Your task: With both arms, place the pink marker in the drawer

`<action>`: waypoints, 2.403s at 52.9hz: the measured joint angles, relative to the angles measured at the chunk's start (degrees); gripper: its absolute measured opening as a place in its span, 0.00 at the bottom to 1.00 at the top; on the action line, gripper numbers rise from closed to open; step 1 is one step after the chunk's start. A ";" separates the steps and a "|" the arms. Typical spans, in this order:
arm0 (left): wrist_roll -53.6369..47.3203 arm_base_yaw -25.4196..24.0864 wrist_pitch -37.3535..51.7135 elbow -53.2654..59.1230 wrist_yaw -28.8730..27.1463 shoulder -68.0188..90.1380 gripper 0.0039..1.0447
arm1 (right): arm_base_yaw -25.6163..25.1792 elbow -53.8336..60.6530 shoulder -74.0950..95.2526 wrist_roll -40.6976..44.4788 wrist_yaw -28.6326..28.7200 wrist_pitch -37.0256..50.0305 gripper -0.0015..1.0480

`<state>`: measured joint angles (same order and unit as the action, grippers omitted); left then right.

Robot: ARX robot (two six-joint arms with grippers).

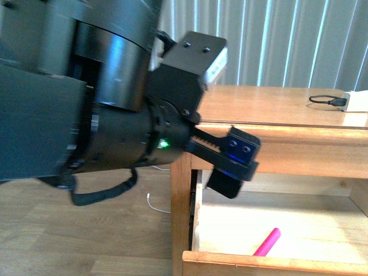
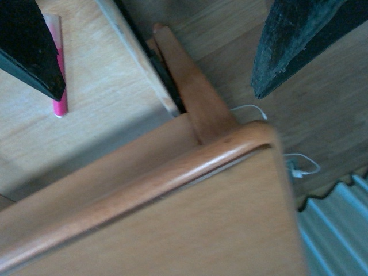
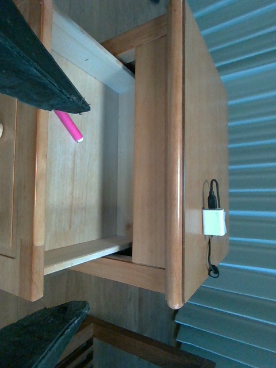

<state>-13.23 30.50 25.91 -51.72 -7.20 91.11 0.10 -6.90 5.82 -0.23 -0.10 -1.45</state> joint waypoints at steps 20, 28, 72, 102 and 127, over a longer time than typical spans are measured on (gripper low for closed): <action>3.06 -9.38 -2.40 21.14 -10.67 -34.07 0.94 | 0.00 0.00 0.00 0.00 0.00 0.00 0.92; 7.96 -13.60 -10.45 28.26 -11.08 -49.42 0.94 | 0.00 0.00 0.00 0.00 0.00 0.00 0.92; 14.12 -30.29 -16.61 43.74 7.06 -73.26 0.27 | 0.00 0.00 -0.02 0.00 -0.04 0.00 0.92; 13.66 -30.36 -25.79 49.13 7.21 -87.58 0.04 | 0.00 0.00 -0.02 0.00 -0.07 0.00 0.92; 13.51 -30.36 -25.99 50.38 7.19 -90.86 0.04 | 0.00 0.02 -0.02 0.00 0.00 0.00 0.92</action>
<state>0.27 0.14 -0.08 -1.34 -0.01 0.25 0.10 -6.87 5.80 -0.23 -0.10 -1.45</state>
